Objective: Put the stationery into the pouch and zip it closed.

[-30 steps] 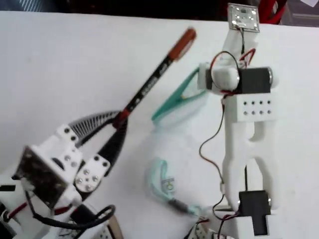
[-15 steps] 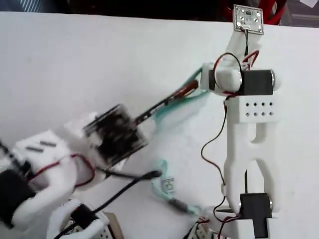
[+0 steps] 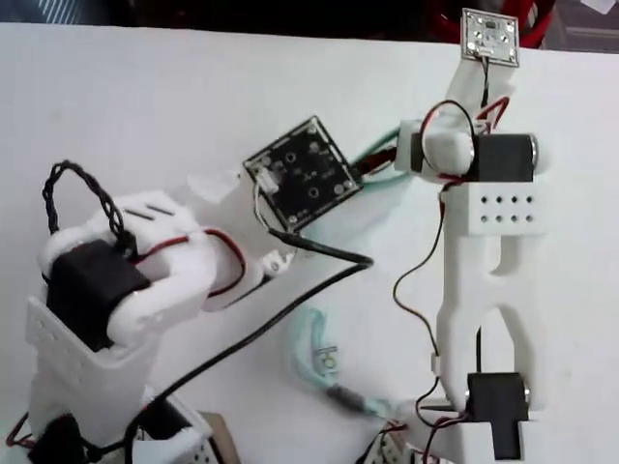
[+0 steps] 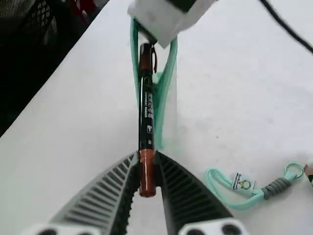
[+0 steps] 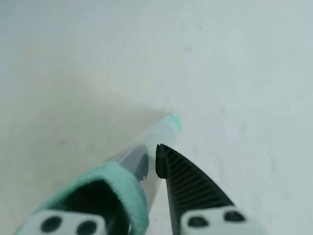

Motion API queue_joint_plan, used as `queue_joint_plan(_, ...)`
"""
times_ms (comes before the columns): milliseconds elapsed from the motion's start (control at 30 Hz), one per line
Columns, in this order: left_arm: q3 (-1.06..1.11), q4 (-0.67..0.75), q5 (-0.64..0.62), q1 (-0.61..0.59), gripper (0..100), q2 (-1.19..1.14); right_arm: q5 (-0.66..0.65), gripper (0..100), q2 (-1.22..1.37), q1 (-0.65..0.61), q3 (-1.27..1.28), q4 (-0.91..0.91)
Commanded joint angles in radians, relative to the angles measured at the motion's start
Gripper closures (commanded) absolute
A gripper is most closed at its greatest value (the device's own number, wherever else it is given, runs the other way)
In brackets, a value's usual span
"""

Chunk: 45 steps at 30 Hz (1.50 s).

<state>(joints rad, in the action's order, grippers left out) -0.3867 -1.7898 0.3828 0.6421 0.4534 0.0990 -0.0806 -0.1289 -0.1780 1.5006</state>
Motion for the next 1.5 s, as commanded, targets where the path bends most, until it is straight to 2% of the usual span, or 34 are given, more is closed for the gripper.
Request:
queue_joint_plan(0, -0.103, 0.006, -0.035, 0.079, 94, -0.05, -0.011, 98.1, 0.016, -0.041, 0.034, 0.002)
queue_joint_plan(233, -0.336, 0.098, -0.184, 0.053, 84, -0.282, -0.011, 98.1, 0.01, -0.041, 0.071, -0.008)
queue_joint_plan(433, -0.813, -0.002, -0.218, 0.025, 79, -0.263, -0.011, 98.1, 0.01, -0.038, 0.071, -0.008)
queue_joint_plan(500, -0.848, -0.003, -0.207, -0.042, 79, -0.216, -0.011, 98.1, 0.015, -0.042, 0.072, -0.019)
queue_joint_plan(567, -0.749, -0.003, -0.17, -0.12, 80, -0.133, -0.011, 98.1, 0.019, -0.038, 0.072, -0.03)
queue_joint_plan(633, -0.519, -0.003, -0.123, -0.139, 85, -0.015, -0.011, 98.1, 0.021, -0.03, 0.072, -0.038)
queue_joint_plan(733, -0.121, 0.0, -0.002, -0.035, 94, 0.202, -0.011, 98.1, 0.021, -0.012, 0.074, -0.045)
queue_joint_plan(800, 0.055, 0.002, 0.061, 0.038, 98, 0.348, -0.011, 98.1, 0.021, -0.002, 0.081, -0.058)
queue_joint_plan(900, 0.241, 0.006, 0.083, 0.042, 98, 0.489, -0.011, 98.1, 0.019, 0.002, 0.104, -0.085)
queue_joint_plan(1033, 0.471, 0.026, 0.083, 0.021, 98, 0.507, -0.011, 98.1, 0.019, -0.007, 0.106, -0.087)
queue_joint_plan(1133, 0.612, 0.187, 0.066, 0.022, 98, 0.513, -0.011, 98.1, 0.019, -0.001, 0.106, -0.087)
queue_joint_plan(1300, 0.795, 0.511, -0.04, 0.024, 98, 0.507, -0.011, 98.1, 0.019, 0.002, 0.117, -0.088)
queue_joint_plan(1467, 0.813, 0.724, -0.044, 0.054, 98, 0.504, -0.011, 98.1, 0.019, -0.005, 0.12, -0.09)
